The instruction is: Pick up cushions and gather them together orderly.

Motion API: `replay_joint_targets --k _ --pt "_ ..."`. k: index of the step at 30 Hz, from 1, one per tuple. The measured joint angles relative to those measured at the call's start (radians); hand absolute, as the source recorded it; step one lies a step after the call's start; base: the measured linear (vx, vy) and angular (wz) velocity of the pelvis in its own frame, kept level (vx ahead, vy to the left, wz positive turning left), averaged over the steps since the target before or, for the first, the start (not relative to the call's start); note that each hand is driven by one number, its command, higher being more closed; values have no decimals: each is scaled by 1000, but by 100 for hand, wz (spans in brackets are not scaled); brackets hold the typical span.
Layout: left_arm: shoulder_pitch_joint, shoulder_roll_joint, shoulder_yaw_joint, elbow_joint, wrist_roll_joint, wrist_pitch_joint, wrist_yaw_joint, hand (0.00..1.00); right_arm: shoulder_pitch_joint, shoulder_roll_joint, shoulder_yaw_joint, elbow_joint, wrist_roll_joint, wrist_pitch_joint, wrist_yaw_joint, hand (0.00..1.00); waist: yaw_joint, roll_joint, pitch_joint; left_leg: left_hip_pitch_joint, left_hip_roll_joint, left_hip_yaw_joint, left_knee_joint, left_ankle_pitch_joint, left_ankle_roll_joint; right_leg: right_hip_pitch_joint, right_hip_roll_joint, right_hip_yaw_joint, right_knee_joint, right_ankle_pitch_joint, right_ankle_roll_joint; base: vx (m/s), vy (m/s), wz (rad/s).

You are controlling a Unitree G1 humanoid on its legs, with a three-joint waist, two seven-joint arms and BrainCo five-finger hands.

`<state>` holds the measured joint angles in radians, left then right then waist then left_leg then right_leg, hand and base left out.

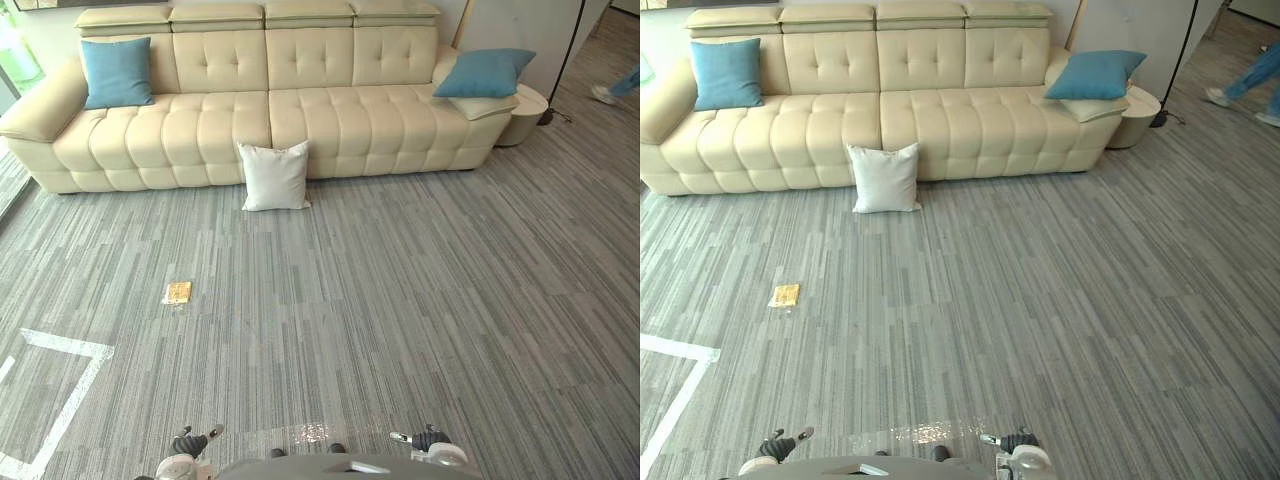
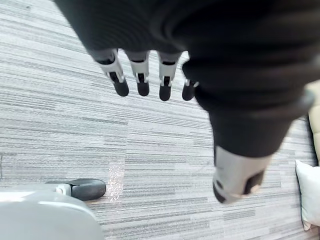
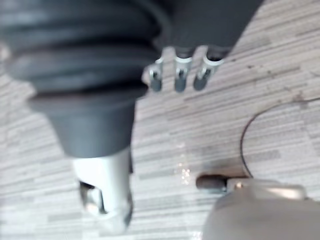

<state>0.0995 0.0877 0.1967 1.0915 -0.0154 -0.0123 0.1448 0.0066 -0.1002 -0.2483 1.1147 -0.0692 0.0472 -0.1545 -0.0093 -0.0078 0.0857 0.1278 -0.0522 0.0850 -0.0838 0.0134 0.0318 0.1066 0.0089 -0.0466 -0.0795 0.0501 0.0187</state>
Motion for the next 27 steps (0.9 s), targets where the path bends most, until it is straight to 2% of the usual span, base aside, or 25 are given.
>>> replay_joint_targets --k 5,13,27 --pt "8 -8 20 1 0 6 -2 0 11 10 -49 2 6 0 0 0 0 -2 1 0 0 0 0 -3 -4 1 0 -1 0 -4 6 0 0 0" --pt "13 -9 21 19 0 9 -6 0 30 13 -51 2 43 -2 0 0 0 -4 2 0 0 0 -1 -3 -4 0 -1 -2 0 -5 7 0 0 0" --pt "13 2 14 19 -2 9 -24 0 45 18 -50 2 43 -4 2 0 0 -18 4 -2 0 -1 -1 -3 -5 0 -1 -8 -5 -9 8 0 0 1"
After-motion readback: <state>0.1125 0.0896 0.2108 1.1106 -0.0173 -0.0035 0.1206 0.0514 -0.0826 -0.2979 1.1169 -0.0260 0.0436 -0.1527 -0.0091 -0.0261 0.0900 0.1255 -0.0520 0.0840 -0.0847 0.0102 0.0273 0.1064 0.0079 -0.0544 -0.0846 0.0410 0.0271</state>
